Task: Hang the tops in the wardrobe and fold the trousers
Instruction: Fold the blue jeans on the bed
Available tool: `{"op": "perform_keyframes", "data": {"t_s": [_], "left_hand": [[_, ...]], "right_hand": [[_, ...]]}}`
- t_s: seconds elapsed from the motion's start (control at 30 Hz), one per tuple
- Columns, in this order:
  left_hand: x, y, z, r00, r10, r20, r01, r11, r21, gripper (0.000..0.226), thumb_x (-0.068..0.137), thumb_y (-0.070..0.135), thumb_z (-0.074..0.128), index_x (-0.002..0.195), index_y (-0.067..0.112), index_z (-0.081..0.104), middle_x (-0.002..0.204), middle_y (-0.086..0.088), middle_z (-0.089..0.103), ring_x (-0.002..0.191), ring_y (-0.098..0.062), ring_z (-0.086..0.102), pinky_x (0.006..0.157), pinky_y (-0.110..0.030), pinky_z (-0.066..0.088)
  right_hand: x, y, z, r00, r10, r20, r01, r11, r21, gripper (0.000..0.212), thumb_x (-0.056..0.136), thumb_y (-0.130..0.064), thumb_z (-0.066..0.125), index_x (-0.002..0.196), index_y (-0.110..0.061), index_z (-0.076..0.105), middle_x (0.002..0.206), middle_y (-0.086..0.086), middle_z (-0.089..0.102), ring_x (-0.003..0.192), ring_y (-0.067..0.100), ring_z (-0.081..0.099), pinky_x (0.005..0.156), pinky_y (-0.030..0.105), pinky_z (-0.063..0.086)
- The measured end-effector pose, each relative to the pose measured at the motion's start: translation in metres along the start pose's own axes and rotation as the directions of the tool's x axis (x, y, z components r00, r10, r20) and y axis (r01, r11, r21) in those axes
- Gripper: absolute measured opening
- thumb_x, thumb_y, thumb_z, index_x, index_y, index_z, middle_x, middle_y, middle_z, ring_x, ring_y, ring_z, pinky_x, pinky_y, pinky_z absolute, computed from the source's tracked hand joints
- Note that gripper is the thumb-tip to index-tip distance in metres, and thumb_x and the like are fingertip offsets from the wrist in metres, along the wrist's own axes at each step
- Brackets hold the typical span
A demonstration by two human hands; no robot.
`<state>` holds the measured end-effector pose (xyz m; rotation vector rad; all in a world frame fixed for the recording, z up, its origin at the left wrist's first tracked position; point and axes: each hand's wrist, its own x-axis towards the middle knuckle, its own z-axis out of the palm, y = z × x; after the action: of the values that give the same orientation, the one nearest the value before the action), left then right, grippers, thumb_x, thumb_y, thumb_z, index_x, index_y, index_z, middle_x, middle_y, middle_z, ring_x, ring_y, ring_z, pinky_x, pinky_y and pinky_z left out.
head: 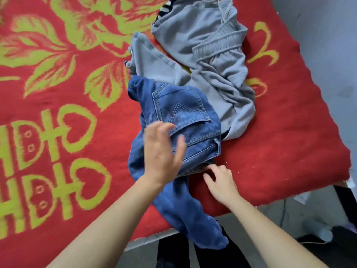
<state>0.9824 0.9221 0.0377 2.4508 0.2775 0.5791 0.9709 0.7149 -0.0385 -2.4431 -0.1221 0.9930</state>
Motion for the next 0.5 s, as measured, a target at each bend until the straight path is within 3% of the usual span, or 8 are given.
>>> {"op": "perform_keyframes", "data": {"t_s": [0.07, 0.13, 0.2, 0.23, 0.3, 0.37, 0.43, 0.5], "left_hand": [[-0.017, 0.004, 0.011, 0.921, 0.218, 0.323, -0.261, 0.961, 0.096, 0.043, 0.085, 0.042, 0.069, 0.111, 0.009, 0.062, 0.109, -0.011, 0.055, 0.095, -0.031, 0.053, 0.081, -0.04, 0.044], [-0.028, -0.007, 0.017, 0.737, 0.167, 0.655, -0.466, 0.828, 0.313, 0.064, 0.074, 0.058, 0.073, 0.122, 0.017, 0.06, 0.119, -0.012, 0.057, 0.1, -0.033, 0.055, 0.077, -0.042, 0.044], [-0.03, -0.016, 0.016, 0.656, 0.056, 0.753, -0.534, 0.739, 0.411, 0.058, 0.073, 0.053, 0.075, 0.12, 0.021, 0.062, 0.12, -0.009, 0.059, 0.102, -0.032, 0.056, 0.077, -0.042, 0.045], [-0.03, -0.016, 0.016, 0.691, 0.078, 0.719, -0.519, 0.745, 0.418, 0.039, 0.075, 0.042, 0.077, 0.105, 0.019, 0.067, 0.106, -0.008, 0.064, 0.094, -0.032, 0.059, 0.071, -0.04, 0.046], [-0.025, -0.016, 0.015, 0.841, 0.075, 0.536, -0.311, 0.877, 0.365, 0.013, 0.081, 0.016, 0.074, 0.078, 0.011, 0.062, 0.075, -0.009, 0.061, 0.072, -0.033, 0.061, 0.057, -0.04, 0.047], [-0.013, -0.02, 0.008, 0.937, -0.147, 0.317, 0.081, 0.974, 0.213, 0.013, 0.091, 0.011, 0.063, 0.08, 0.006, 0.058, 0.074, -0.012, 0.059, 0.067, -0.036, 0.059, 0.058, -0.044, 0.046], [-0.005, -0.03, -0.005, 0.913, -0.327, 0.243, 0.308, 0.944, 0.114, 0.013, 0.096, 0.018, 0.059, 0.088, 0.007, 0.057, 0.081, -0.009, 0.062, 0.075, -0.032, 0.059, 0.069, -0.042, 0.043], [-0.004, -0.035, -0.015, 0.897, -0.347, 0.274, 0.304, 0.934, 0.187, 0.016, 0.096, 0.027, 0.059, 0.098, 0.01, 0.059, 0.089, -0.004, 0.063, 0.082, -0.027, 0.06, 0.073, -0.04, 0.045]], "right_hand": [[0.006, -0.002, 0.003, 0.994, 0.089, -0.061, -0.083, 0.992, 0.092, 0.017, 0.092, -0.036, 0.064, 0.106, -0.026, 0.061, 0.111, 0.006, 0.057, 0.11, 0.032, 0.052, 0.093, 0.036, 0.037], [0.01, -0.002, 0.003, 0.986, 0.127, -0.108, -0.111, 0.983, 0.144, 0.022, 0.089, -0.036, 0.069, 0.098, -0.027, 0.051, 0.11, 0.005, 0.059, 0.112, 0.032, 0.054, 0.091, 0.038, 0.038], [0.011, -0.002, 0.002, 0.979, 0.162, -0.126, -0.132, 0.968, 0.215, 0.032, 0.086, -0.034, 0.074, 0.097, -0.026, 0.046, 0.101, -0.001, 0.06, 0.106, 0.029, 0.06, 0.087, 0.036, 0.042], [0.012, -0.003, 0.0, 0.974, 0.187, -0.124, -0.151, 0.955, 0.257, 0.035, 0.085, -0.034, 0.076, 0.099, -0.025, 0.045, 0.095, -0.005, 0.06, 0.101, 0.027, 0.062, 0.085, 0.035, 0.044], [0.014, -0.006, -0.004, 0.97, 0.219, -0.106, -0.183, 0.944, 0.274, 0.039, 0.085, -0.034, 0.075, 0.111, -0.023, 0.048, 0.095, -0.005, 0.065, 0.099, 0.027, 0.065, 0.086, 0.036, 0.048], [0.019, -0.011, -0.005, 0.973, 0.219, -0.077, -0.2, 0.959, 0.202, 0.045, 0.087, -0.038, 0.07, 0.124, -0.02, 0.05, 0.106, 0.006, 0.069, 0.104, 0.032, 0.064, 0.089, 0.037, 0.047], [0.023, -0.019, -0.006, 0.97, 0.224, -0.094, -0.205, 0.961, 0.185, 0.037, 0.09, -0.036, 0.066, 0.119, -0.016, 0.055, 0.106, 0.011, 0.068, 0.106, 0.036, 0.062, 0.085, 0.037, 0.043], [0.024, -0.031, -0.008, 0.962, 0.226, -0.154, -0.18, 0.948, 0.264, 0.025, 0.091, -0.026, 0.063, 0.113, -0.014, 0.058, 0.1, 0.012, 0.067, 0.103, 0.039, 0.061, 0.082, 0.037, 0.04]]}}
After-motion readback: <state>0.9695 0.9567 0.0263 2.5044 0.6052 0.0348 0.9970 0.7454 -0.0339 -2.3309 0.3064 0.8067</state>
